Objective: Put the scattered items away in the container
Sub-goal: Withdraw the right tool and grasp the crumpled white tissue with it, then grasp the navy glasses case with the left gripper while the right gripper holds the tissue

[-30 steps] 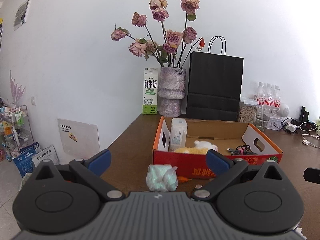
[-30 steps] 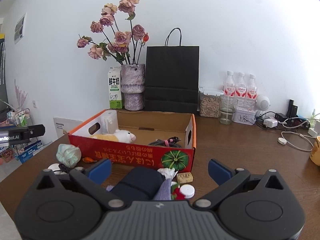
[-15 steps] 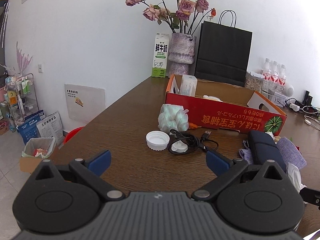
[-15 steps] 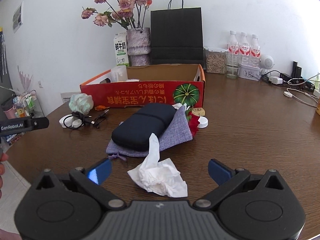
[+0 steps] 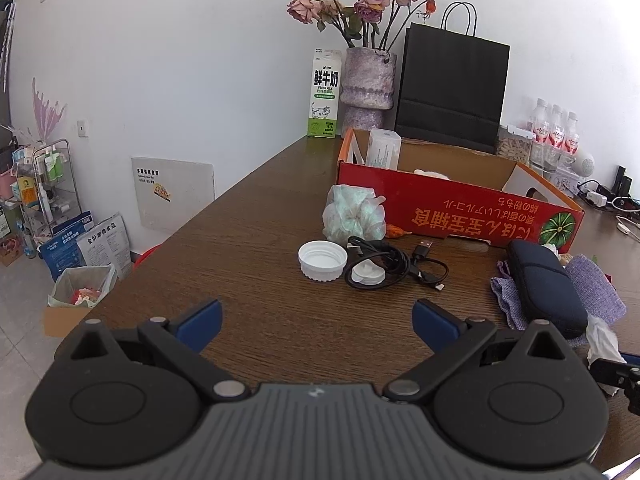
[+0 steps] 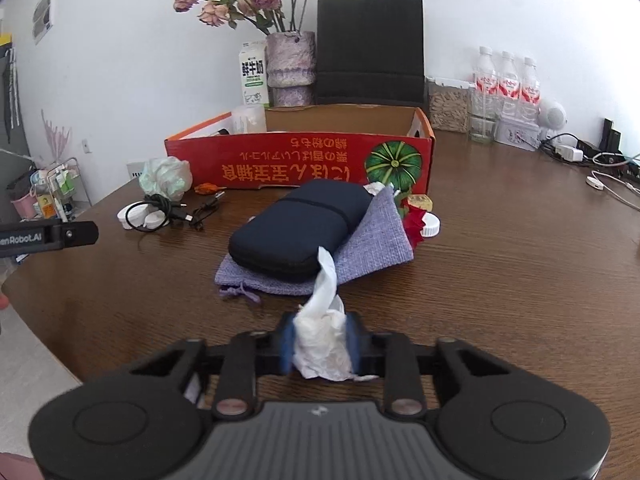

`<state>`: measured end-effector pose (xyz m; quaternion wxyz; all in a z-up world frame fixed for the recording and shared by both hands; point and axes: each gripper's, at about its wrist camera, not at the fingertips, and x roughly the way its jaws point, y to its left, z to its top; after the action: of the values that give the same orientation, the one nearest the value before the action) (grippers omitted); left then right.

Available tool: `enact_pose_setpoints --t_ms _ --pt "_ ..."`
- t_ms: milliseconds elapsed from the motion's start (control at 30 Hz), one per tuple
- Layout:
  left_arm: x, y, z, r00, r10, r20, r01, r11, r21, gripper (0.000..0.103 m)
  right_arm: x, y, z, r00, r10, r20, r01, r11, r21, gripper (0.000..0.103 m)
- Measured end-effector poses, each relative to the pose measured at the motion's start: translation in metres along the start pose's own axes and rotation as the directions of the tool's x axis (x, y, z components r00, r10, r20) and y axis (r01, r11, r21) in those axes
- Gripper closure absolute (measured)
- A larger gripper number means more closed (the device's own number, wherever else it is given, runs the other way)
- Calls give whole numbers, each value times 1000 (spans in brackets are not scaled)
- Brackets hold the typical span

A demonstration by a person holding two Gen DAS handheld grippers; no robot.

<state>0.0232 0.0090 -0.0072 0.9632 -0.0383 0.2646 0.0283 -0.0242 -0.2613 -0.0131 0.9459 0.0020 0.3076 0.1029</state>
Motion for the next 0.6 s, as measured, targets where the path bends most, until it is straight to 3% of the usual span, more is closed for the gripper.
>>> enact_pose_setpoints --t_ms 600 --pt "11 -41 6 998 -59 -19 60 996 68 0 -21 -28 33 989 -42 143 42 999 4 88"
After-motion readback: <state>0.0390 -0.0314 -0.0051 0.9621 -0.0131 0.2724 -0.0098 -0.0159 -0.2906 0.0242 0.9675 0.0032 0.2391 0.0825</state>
